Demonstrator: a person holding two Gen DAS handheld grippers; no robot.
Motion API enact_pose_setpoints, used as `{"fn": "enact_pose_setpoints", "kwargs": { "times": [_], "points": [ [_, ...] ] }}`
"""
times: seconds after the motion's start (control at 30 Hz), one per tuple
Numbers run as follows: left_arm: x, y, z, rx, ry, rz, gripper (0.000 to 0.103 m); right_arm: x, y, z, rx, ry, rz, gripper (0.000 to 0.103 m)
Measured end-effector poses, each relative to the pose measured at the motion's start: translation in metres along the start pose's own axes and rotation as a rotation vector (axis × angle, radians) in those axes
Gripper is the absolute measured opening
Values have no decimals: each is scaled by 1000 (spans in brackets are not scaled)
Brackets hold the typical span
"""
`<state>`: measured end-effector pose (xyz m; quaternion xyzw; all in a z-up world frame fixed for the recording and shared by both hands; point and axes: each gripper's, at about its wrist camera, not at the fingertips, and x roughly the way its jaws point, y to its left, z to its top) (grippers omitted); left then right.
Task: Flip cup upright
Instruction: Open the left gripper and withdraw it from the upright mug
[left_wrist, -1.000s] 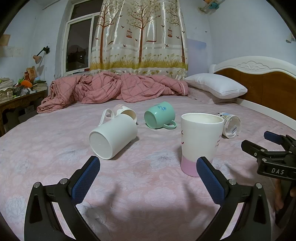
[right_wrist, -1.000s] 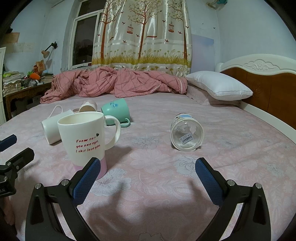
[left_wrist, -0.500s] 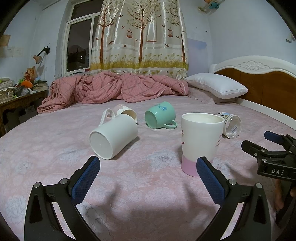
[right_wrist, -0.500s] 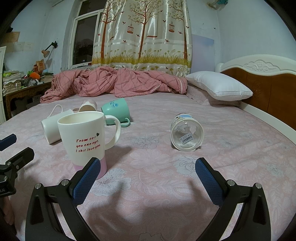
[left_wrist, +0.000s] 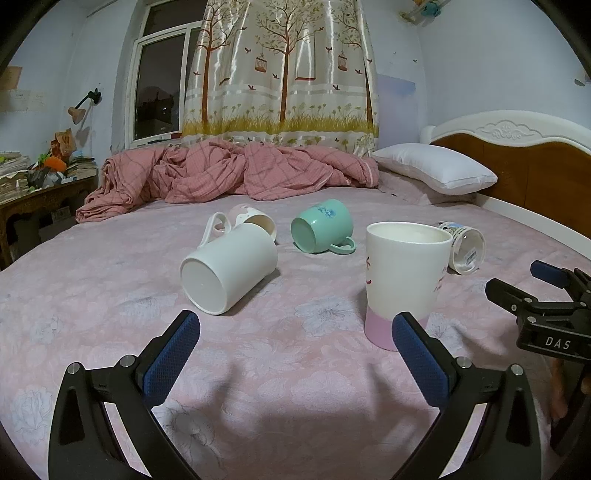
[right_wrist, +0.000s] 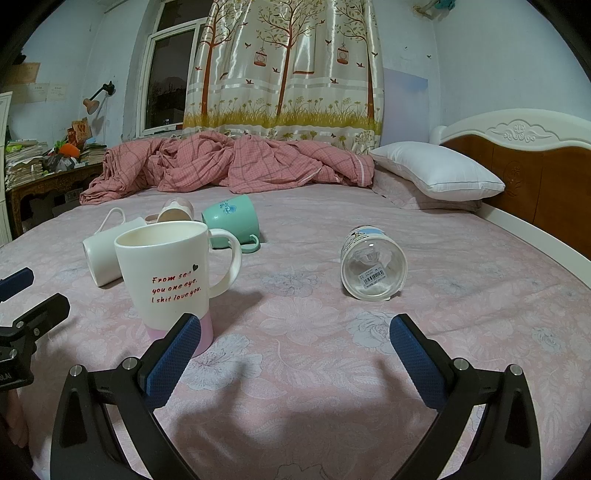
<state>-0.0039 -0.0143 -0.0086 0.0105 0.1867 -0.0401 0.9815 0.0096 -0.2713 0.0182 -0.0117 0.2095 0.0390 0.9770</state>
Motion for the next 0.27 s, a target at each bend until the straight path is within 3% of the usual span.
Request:
{"fn": "enact_pose_setpoints", "kwargs": {
  "times": [0.27],
  "points": [
    [0, 2, -2, -2, 2, 3, 103, 0, 0, 1, -1, 1, 0, 103]
  ]
}}
